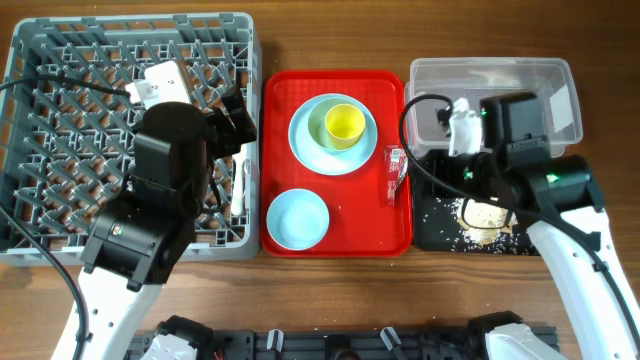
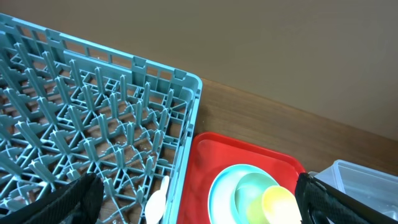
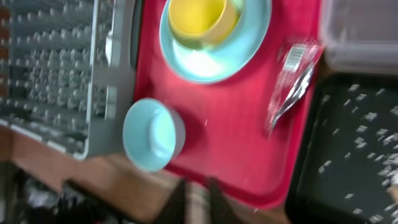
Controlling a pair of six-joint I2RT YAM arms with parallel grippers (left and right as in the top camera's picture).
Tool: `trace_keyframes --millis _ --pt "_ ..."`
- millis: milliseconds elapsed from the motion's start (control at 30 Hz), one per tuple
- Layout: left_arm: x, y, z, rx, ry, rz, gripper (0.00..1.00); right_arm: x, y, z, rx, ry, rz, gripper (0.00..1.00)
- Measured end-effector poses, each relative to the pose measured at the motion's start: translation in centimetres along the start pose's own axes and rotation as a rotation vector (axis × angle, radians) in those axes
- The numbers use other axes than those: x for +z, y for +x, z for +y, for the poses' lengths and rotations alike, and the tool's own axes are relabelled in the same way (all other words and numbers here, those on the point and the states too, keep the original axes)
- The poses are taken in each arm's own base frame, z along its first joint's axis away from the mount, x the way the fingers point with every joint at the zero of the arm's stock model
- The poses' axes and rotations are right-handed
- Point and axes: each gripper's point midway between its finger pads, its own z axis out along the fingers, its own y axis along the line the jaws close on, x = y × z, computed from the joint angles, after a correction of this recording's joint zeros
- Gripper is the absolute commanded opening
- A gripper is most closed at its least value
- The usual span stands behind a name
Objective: Sort waste into correct bins and load items into the dishwasher rack
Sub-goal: 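Carry the tissue into the clear plastic bin and release, then move right gripper to the red tray and grasp the red snack wrapper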
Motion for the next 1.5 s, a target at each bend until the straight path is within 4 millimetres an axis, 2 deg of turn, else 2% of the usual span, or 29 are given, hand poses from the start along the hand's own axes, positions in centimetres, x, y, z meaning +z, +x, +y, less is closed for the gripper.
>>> trace_keyframes --millis 67,200,300,367,400,433,467,500,533,567,600,667,900,1000,1067,1167,1267,1500 --pt "0.0 0.0 0.0 0.000 0.000 0.000 1.00 0.8 0.4 0.0 0.017 -0.009 0.011 0.04" --pt "0.0 0.0 0.0 0.000 0.000 -0.001 1.00 3.9 2.7 -2.0 0.129 0.049 0.055 0.04" --pt "0.0 0.0 0.0 0.000 0.000 0.000 1.00 6.4 5.9 -4.1 0.228 0.188 0.102 0.04" --pt "0.0 0.0 0.0 0.000 0.000 0.000 1.00 7.1 6.8 -3.3 0.191 0.235 0.100 0.05" --pt "0.0 0.0 0.0 0.000 0.000 0.000 1.00 7.2 6.9 -3.2 0.178 0.268 0.084 0.20" --pt "0.0 0.0 0.0 0.000 0.000 0.000 1.00 7.4 7.0 -2.8 0.153 0.300 0.062 0.49" --pt "0.0 0.0 0.0 0.000 0.000 0.000 1.00 7.6 6.5 -2.4 0.119 0.322 0.018 0.60" --pt "0.0 0.0 0.0 0.000 0.000 0.000 1.00 7.7 6.0 -2.2 0.105 0.329 -0.015 0.61" --pt "0.0 0.0 0.0 0.000 0.000 0.000 1.00 7.8 5.5 -2.0 0.098 0.328 -0.040 0.61" --pt "0.0 0.0 0.0 0.000 0.000 0.000 1.00 7.8 4.8 -1.9 0.097 0.327 -0.073 0.53" --pt "0.0 0.0 0.0 0.000 0.000 0.000 1.00 7.7 4.5 -1.9 0.090 0.329 -0.088 0.40" --pt "0.0 0.0 0.0 0.000 0.000 0.000 1.00 7.7 4.2 -2.0 0.087 0.336 -0.103 0.31" --pt "0.0 0.0 0.0 0.000 0.000 0.000 1.00 7.3 2.9 -4.0 0.169 0.448 -0.194 0.32" --pt "0.0 0.0 0.0 0.000 0.000 0.000 1.00 8.9 2.6 -5.5 0.180 0.528 -0.194 0.35" --pt "0.0 0.0 0.0 0.000 0.000 0.000 1.00 10.9 2.3 -6.2 0.180 0.557 -0.185 0.36" --pt "0.0 0.0 0.0 0.001 0.000 0.000 1.00 12.8 2.0 -7.0 0.169 0.587 -0.184 0.40" --pt "0.0 0.0 0.0 0.000 0.000 0.000 1.00 13.5 1.9 -7.6 0.153 0.615 -0.181 0.44" --pt "0.0 0.0 0.0 0.000 0.000 0.000 1.00 14.3 1.9 -8.6 0.137 0.662 -0.183 0.43"
